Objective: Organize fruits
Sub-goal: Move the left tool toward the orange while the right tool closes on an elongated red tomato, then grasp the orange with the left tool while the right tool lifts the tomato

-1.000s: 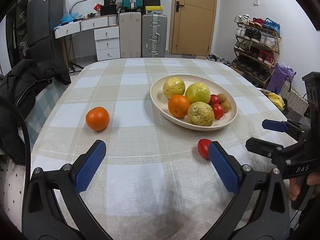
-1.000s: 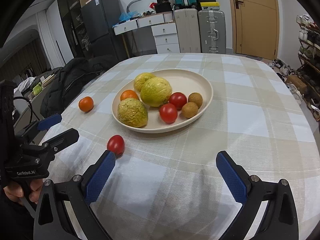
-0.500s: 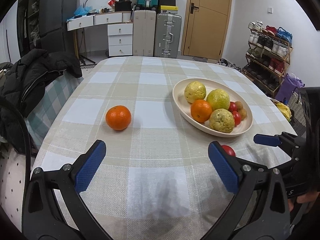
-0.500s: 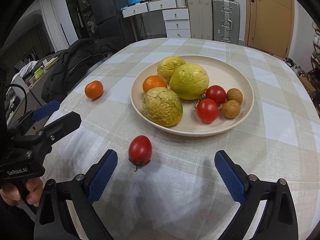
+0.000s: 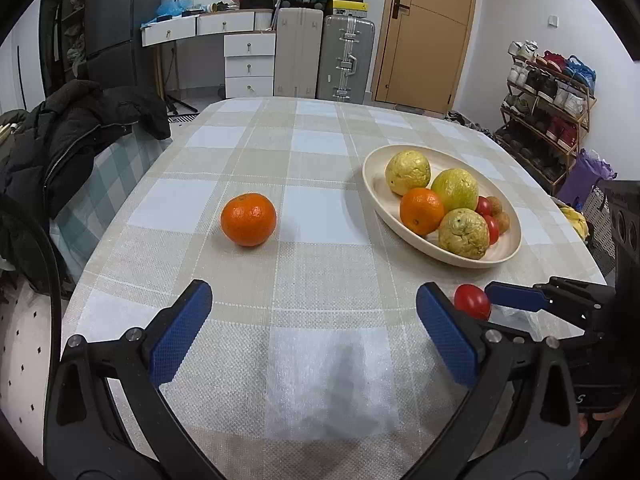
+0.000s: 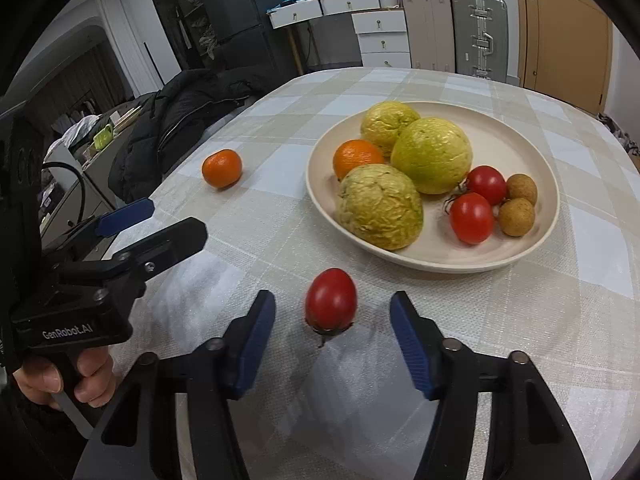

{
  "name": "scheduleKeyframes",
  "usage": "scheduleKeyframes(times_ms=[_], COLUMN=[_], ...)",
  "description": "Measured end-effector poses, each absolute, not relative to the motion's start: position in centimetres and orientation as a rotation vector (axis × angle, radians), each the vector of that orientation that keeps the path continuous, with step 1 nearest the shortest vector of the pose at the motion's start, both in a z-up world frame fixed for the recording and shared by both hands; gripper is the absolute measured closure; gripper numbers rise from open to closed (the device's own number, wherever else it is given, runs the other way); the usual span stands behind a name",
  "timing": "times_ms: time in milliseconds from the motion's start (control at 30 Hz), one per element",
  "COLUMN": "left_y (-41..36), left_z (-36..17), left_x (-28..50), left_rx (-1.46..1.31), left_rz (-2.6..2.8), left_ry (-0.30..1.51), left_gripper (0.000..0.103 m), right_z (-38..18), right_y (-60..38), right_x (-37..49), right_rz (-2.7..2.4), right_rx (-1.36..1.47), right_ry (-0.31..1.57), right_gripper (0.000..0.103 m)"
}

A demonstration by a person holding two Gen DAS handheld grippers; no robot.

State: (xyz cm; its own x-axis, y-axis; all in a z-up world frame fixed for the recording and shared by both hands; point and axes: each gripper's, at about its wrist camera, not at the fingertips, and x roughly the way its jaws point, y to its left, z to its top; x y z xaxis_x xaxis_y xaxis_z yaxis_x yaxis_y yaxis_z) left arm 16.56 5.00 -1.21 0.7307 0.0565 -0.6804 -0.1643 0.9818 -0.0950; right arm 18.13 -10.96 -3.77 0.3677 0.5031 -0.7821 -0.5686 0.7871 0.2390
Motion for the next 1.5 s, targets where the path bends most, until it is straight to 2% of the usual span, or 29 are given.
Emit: scheduleKeyframes(times_ms=[267, 367, 933, 1500], left_y=[5.1, 5.0, 6.0, 9.7], left_z=[-1.4, -1.5, -2.3, -2.9], left_x=[16.9, 17.0, 17.5, 22.1], left_rx=[-0.149, -0.146, -0.188, -0.211], left_rz=[0.122, 0.123, 0.149, 0.278], left_ry=[0.755, 0.763, 0.802, 0.823], left_gripper=[0.001, 0.001, 0.001, 0.001], right_z=[-3.8, -3.8, -1.9, -0.6], right_y=[-9.8, -9.6, -14.3, -19.5], right_x=[17.9, 17.6, 14.5, 17.0], right_rz=[0.684, 0.679, 0.664, 0.586], right_rx=[-0.113, -0.129, -0.111, -0.019], right_ry=[0.964, 0.961, 0.849, 0.838], right_gripper=[0.064, 0.075, 0.076, 0.076])
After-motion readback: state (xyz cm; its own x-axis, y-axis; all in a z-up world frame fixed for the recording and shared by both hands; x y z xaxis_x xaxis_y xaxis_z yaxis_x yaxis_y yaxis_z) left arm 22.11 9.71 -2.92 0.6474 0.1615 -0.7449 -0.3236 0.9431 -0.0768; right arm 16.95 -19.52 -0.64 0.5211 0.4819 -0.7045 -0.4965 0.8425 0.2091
